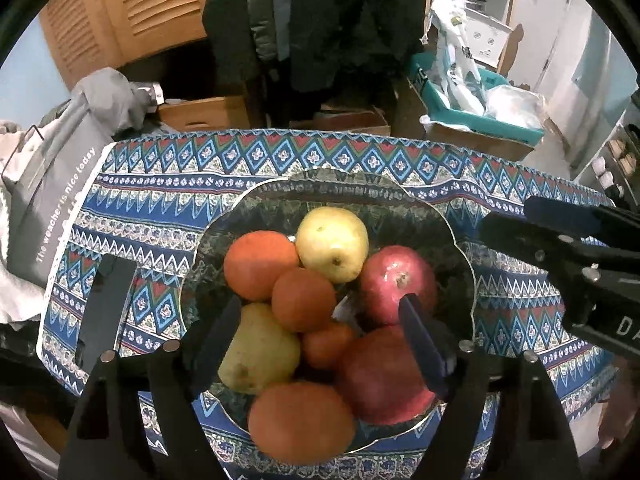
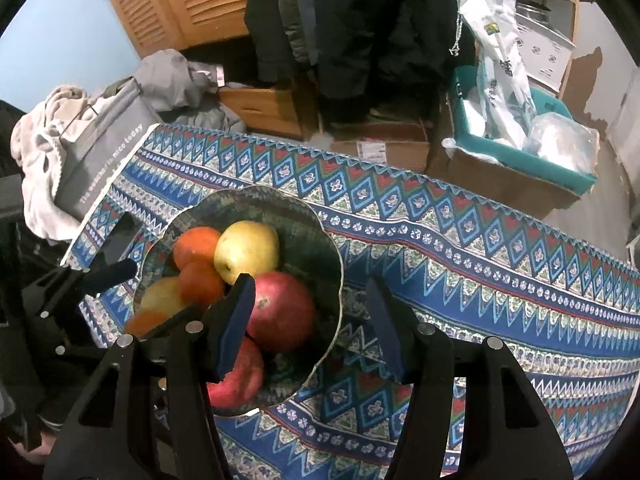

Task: Organize fruits

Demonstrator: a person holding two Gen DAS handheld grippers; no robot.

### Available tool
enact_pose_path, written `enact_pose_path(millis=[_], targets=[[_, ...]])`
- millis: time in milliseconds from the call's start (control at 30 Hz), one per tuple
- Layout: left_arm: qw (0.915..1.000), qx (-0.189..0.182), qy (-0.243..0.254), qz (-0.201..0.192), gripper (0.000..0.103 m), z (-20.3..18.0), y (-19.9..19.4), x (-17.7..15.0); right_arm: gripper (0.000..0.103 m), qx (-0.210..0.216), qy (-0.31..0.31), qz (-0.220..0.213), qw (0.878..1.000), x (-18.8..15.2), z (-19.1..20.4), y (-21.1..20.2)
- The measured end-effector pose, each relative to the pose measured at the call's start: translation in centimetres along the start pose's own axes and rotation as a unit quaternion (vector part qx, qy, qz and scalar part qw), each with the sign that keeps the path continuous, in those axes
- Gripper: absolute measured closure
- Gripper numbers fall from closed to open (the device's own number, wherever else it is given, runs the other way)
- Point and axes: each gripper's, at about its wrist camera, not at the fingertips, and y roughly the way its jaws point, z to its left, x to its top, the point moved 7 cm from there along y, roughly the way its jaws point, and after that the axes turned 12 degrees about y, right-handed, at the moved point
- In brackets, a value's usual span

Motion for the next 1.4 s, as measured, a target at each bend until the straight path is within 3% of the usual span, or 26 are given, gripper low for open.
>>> enact_pose_path(millis=[500, 700, 933, 1400], targets=[[0.9998, 0.015, -0.008, -0.009, 0.021, 0.3, -1.4, 0.1, 0.045, -0.001, 0.004, -0.009, 1.000, 0.0, -0.8, -1.2], [0.9994, 0.023, -0.015, -0.019, 0.021, 0.5, -3.1, 0.4, 0.045, -0.025, -0.002, -0.023, 0.999, 0.3, -1.2, -2.5], [0.9984, 0.039, -0.010, -0.041, 0.021, 0.2, -5.9, 1.4, 0.037, -0.063, -0.016, -0.054, 0.996, 0.7, -1.9, -5.3], [0.9930, 0.030, -0.001, -0.114, 0.016, -2.0, -13.1, 3.9, 0.029, -0.090, -0.012, -0.132, 0.987, 2.0, -3.5, -13.0]])
